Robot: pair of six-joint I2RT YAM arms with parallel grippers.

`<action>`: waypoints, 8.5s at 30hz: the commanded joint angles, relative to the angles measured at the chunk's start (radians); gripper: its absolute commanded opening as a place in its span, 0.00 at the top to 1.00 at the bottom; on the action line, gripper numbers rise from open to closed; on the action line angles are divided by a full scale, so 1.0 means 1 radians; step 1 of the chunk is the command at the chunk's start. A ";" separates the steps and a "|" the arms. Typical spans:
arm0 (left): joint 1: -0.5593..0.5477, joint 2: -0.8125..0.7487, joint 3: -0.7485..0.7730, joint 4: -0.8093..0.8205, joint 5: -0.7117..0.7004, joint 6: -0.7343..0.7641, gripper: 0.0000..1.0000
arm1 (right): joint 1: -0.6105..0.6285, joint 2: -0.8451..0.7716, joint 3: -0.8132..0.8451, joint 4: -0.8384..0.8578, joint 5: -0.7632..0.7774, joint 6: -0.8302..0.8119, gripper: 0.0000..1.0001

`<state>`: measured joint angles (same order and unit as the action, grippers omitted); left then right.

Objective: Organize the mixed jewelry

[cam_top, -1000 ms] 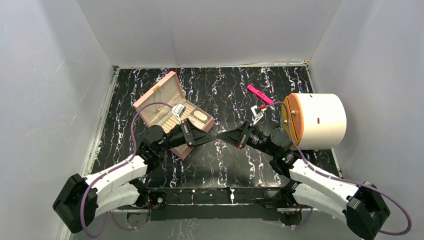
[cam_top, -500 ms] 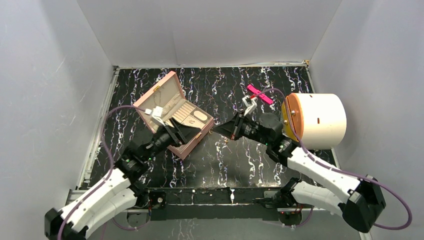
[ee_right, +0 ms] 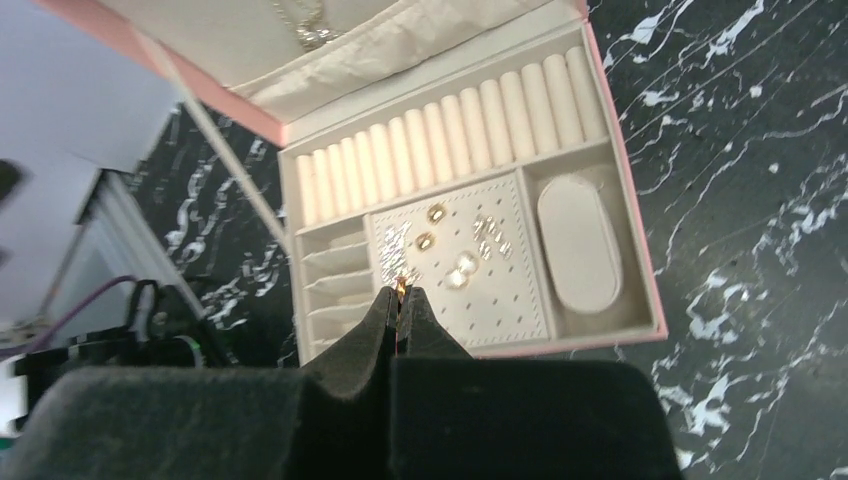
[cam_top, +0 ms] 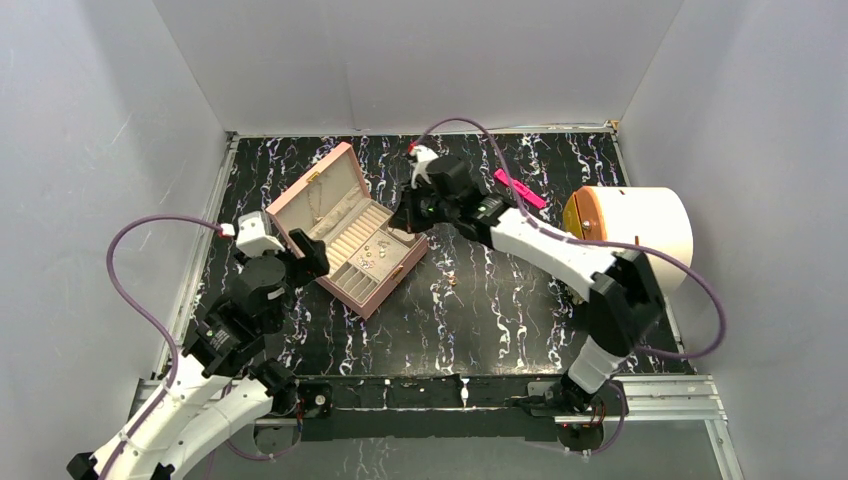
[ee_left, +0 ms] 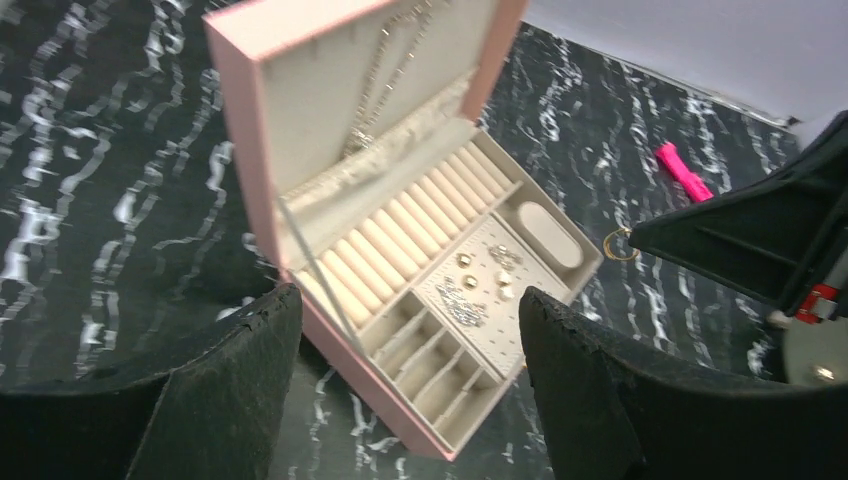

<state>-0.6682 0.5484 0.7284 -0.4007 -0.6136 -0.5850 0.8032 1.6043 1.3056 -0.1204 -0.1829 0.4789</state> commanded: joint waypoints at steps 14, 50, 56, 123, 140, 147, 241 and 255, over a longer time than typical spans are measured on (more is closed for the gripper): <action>0.004 -0.015 0.054 -0.153 -0.345 0.073 0.23 | 0.045 0.509 0.588 -0.221 0.208 -0.421 1.00; 0.012 0.046 0.060 -0.158 -0.320 0.080 0.23 | 0.044 0.657 0.635 -0.128 0.142 -0.539 1.00; 0.015 0.048 0.059 -0.158 -0.318 0.081 0.23 | 0.045 0.678 0.642 -0.133 0.144 -0.533 1.00; 0.025 -0.015 -0.002 0.029 0.050 0.169 0.23 | 0.035 0.080 -0.222 -0.298 0.623 0.488 0.62; 0.026 0.012 0.005 0.030 0.054 0.177 0.23 | 0.037 0.167 -0.180 -0.386 0.652 0.517 0.73; 0.027 0.012 0.004 0.029 0.054 0.178 0.23 | 0.039 0.157 -0.178 -0.384 0.632 0.473 0.76; 0.028 0.021 0.006 0.025 0.061 0.185 0.23 | 0.083 0.175 -0.110 -0.482 0.408 0.206 0.66; 0.028 0.028 0.006 0.026 0.061 0.185 0.23 | 0.085 0.209 -0.104 -0.489 0.427 0.233 0.76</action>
<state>-0.6441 0.5735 0.7277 -0.3897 -0.5484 -0.4072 0.8825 1.8019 1.1603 -0.5995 0.2188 0.6876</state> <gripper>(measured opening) 0.773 0.266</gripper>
